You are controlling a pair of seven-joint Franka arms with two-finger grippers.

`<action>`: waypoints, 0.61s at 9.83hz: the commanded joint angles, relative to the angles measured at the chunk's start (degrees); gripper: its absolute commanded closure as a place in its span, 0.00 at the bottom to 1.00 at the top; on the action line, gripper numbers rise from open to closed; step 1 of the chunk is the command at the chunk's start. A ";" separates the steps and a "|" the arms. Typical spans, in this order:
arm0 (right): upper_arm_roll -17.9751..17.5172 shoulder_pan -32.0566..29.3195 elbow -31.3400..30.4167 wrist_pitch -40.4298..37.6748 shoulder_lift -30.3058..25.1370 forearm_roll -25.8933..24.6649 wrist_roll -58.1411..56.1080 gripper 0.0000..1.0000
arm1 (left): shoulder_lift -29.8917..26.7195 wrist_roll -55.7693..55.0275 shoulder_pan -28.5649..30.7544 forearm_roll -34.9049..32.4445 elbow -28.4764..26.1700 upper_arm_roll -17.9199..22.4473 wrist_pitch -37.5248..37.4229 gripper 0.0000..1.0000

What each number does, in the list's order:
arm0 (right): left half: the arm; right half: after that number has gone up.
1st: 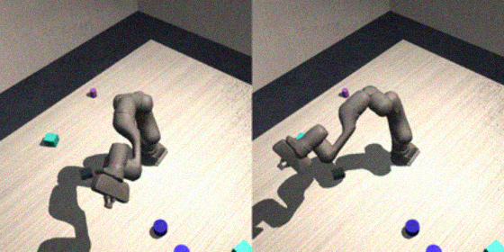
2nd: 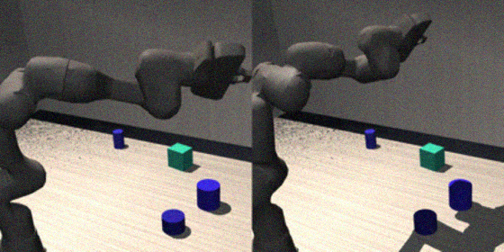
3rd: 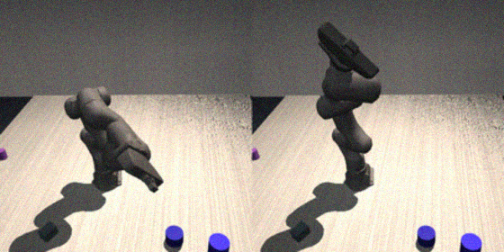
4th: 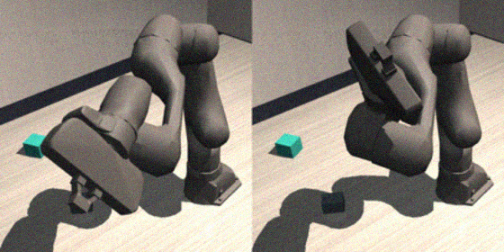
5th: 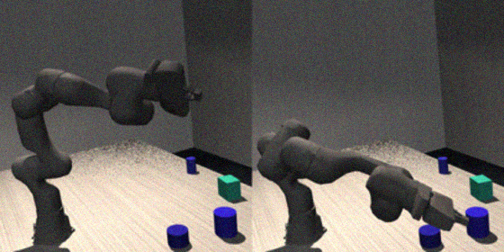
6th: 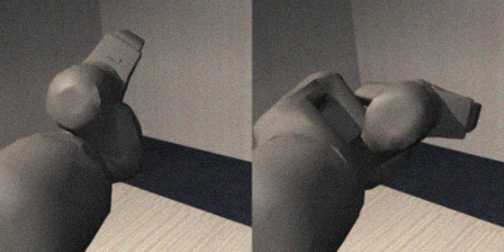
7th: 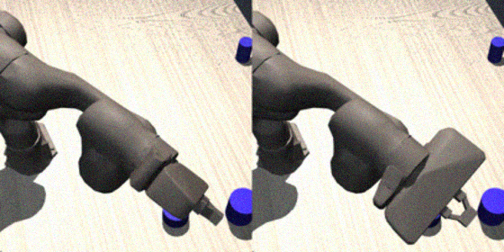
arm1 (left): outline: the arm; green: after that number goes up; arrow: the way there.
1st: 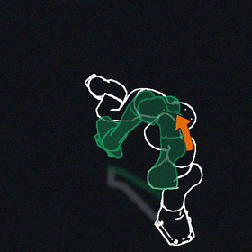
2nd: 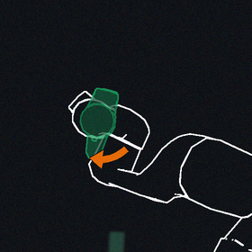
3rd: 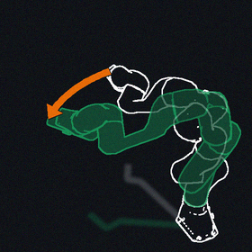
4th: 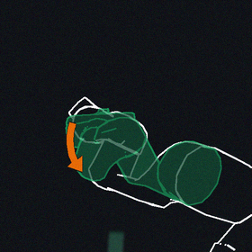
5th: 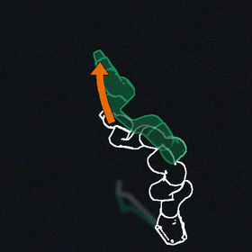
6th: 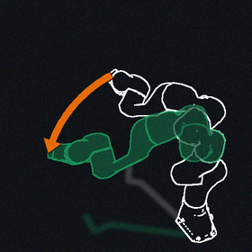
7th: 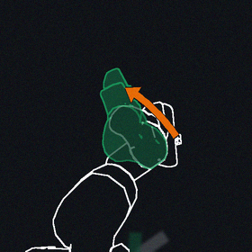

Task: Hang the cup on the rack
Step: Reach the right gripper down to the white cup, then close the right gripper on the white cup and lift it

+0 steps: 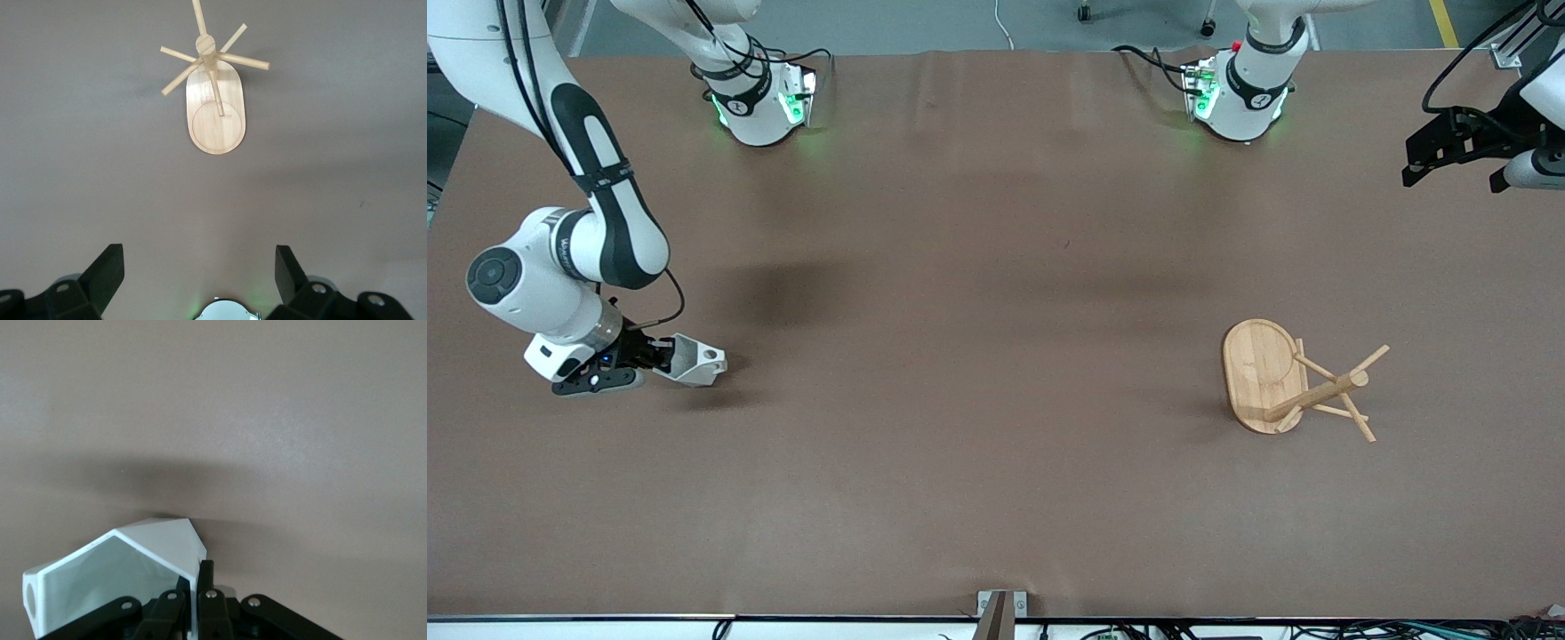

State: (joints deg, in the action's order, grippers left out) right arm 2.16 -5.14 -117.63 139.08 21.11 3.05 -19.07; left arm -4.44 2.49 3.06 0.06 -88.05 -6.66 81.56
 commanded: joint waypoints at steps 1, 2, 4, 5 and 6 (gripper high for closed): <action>-0.93 0.73 11.92 -17.52 -0.81 2.04 3.30 1.00 | 1.71 0.93 -0.07 -1.03 -0.37 -0.28 -0.96 0.00; -1.28 1.61 17.64 -24.66 -0.63 5.44 7.86 1.00 | 2.93 0.93 -0.07 -1.03 -0.19 -0.20 -0.79 0.00; -1.63 2.59 21.47 -31.13 -0.54 17.35 7.91 1.00 | 4.78 0.50 -0.24 -0.33 0.07 -0.55 -0.35 0.00; -2.51 2.94 21.56 -31.85 -0.72 24.04 7.82 1.00 | 5.58 0.49 -0.85 -0.50 1.90 -0.64 -0.26 0.00; -5.30 2.94 21.74 -31.85 -0.81 27.07 7.74 1.00 | 5.93 0.93 -1.03 -0.50 2.88 -0.81 -0.26 0.00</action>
State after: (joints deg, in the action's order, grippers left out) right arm -0.57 -1.97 -96.15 107.67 20.16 25.96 -11.98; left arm -0.24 2.50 2.49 0.07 -86.82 -7.19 81.83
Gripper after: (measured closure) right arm 0.952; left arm 0.000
